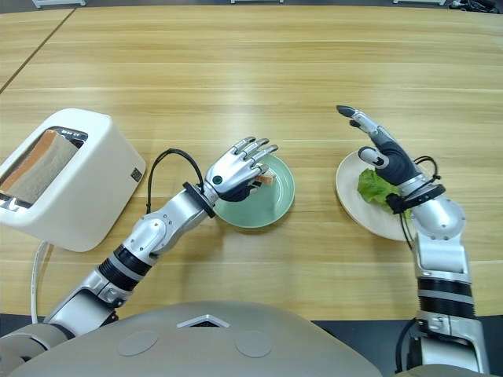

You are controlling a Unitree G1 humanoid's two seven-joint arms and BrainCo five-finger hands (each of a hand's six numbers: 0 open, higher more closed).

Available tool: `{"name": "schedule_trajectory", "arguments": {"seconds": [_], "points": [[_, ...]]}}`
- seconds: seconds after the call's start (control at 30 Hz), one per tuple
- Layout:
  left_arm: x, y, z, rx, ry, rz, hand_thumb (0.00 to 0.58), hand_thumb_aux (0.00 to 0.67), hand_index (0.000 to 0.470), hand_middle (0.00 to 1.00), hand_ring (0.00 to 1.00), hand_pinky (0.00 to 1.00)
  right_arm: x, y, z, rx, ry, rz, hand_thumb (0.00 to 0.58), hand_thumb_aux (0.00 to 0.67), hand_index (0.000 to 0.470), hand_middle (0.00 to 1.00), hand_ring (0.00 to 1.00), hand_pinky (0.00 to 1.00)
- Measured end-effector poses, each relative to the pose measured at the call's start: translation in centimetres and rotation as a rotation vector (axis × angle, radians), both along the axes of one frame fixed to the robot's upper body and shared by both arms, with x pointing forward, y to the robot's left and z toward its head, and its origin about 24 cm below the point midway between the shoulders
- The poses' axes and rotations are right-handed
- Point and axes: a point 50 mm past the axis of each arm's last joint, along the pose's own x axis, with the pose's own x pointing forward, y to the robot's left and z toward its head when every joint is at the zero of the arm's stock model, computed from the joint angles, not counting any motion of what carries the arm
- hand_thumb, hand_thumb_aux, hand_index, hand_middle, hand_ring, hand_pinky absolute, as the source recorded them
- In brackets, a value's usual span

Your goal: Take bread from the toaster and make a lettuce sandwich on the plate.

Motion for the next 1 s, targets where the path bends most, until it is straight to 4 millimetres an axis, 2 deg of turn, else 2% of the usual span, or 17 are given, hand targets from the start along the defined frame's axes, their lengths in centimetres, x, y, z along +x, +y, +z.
{"name": "schedule_trajectory", "arguments": {"seconds": [0.07, 0.1, 0.13, 0.17, 0.2, 0.23, 0.3, 0.37, 0.5, 0.53, 0.57, 0.6, 0.63, 0.67, 0.7, 0.87, 1.0], "points": [[-0.3, 0.0, -0.5, 0.002, 0.016, 0.004, 0.580, 0.670, 0.470, 0.00, 0.00, 0.00, -0.1, -1.3, 0.0, -0.092, -0.001, -0.057, 0.000, 0.000, 0.000, 0.00, 0.00, 0.00], [-0.6, 0.1, -0.8, -0.003, 0.028, 0.012, 0.580, 0.670, 0.470, 0.00, 0.00, 0.00, -0.1, -2.4, -0.2, -0.228, 0.009, -0.111, 0.000, 0.000, 0.000, 0.00, 0.00, 0.00], [-0.8, 0.1, -0.9, -0.006, 0.034, 0.017, 0.574, 0.604, 0.424, 0.00, 0.00, 0.00, -0.2, -3.1, -0.4, -0.308, 0.017, -0.144, 0.000, 0.000, 0.000, 0.00, 0.00, 0.00], [-1.1, 0.1, -0.9, -0.017, 0.039, 0.023, 0.485, 0.399, 0.280, 0.00, 0.00, 0.00, -0.3, -4.1, -0.7, -0.446, 0.024, -0.191, 0.000, 0.000, 0.000, 0.00, 0.00, 0.00], [-1.3, 0.2, -0.9, -0.025, 0.048, 0.030, 0.148, 0.092, 0.065, 0.00, 0.00, 0.00, -0.3, -4.7, -0.9, -0.534, 0.031, -0.214, 0.000, 0.000, 0.000, 0.00, 0.00, 0.00], [-1.7, 0.3, -1.1, -0.021, 0.070, 0.044, 0.000, 0.000, 0.000, 0.00, 0.00, 0.00, -0.5, -5.7, -1.3, -0.679, 0.052, -0.239, 0.000, 0.000, 0.000, 0.00, 0.00, 0.00], [-2.4, 0.7, -2.0, 0.014, 0.121, 0.057, 0.000, 0.000, 0.000, 0.00, 0.00, 0.00, -0.7, -6.9, -2.2, -0.856, 0.082, -0.259, 0.000, 0.000, 0.000, 0.00, 0.00, 0.00], [-2.5, 1.1, -2.3, 0.036, 0.141, 0.081, 0.000, 0.000, 0.000, 0.00, 0.00, 0.00, -1.2, -7.6, -3.9, -0.958, 0.127, -0.251, 0.000, 0.000, 0.000, 0.00, 0.00, 0.00], [-2.5, 1.4, -0.7, 0.008, 0.091, 0.091, 0.000, 0.000, 0.000, 0.00, 0.00, 0.00, -1.9, -8.3, -5.9, -1.050, 0.202, -0.240, 0.000, 0.000, 0.000, 0.00, 0.00, 0.00], [-2.5, 1.5, -0.4, 0.003, 0.084, 0.094, 0.000, 0.000, 0.000, 0.00, 0.00, 0.00, -1.9, -8.3, -6.1, -1.055, 0.208, -0.234, 0.136, 0.084, 0.059, 0.00, 0.00, 0.00], [-2.5, 1.7, -0.1, 0.000, 0.077, 0.101, 0.000, 0.000, 0.000, 0.00, 0.00, 0.00, -2.0, -8.3, -6.3, -1.061, 0.217, -0.229, 0.230, 0.150, 0.105, 0.00, 0.00, 0.00], [-2.6, 1.9, 0.1, -0.006, 0.074, 0.110, 0.000, 0.000, 0.000, 0.00, 0.00, 0.00, -2.0, -8.3, -6.5, -1.067, 0.226, -0.223, 0.417, 0.315, 0.221, 0.00, 0.00, 0.00], [-2.6, 2.2, 0.6, -0.016, 0.065, 0.122, 0.000, 0.000, 0.000, 0.00, 0.00, 0.00, -2.1, -8.3, -6.6, -1.072, 0.235, -0.215, 0.458, 0.363, 0.254, 0.00, 0.00, 0.00], [-2.6, 2.3, 0.9, -0.030, 0.058, 0.125, 0.000, 0.000, 0.000, 0.00, 0.00, 0.00, -2.1, -8.3, -6.8, -1.076, 0.244, -0.213, 0.543, 0.502, 0.352, 0.00, 0.00, 0.00], [-2.8, 2.5, 1.3, -0.049, 0.058, 0.129, 0.000, 0.000, 0.000, 0.00, 0.00, 0.00, -2.0, -8.3, -7.0, -1.079, 0.247, -0.211, 0.580, 0.654, 0.459, 0.00, 0.00, 0.00], [-3.6, 3.7, 2.9, -0.144, 0.066, 0.161, 0.000, 0.000, 0.000, 0.00, 0.00, 0.00, -1.5, -8.2, -7.2, -1.074, 0.227, -0.203, 0.580, 0.670, 0.470, 0.00, 0.00, 0.00], [-3.9, 5.0, 3.3, -0.185, 0.081, 0.202, 0.000, 0.000, 0.000, 0.00, 0.00, 0.00, -1.3, -7.7, -7.4, -1.051, 0.216, -0.181, 0.580, 0.670, 0.470, 0.00, 0.00, 0.00]]}}
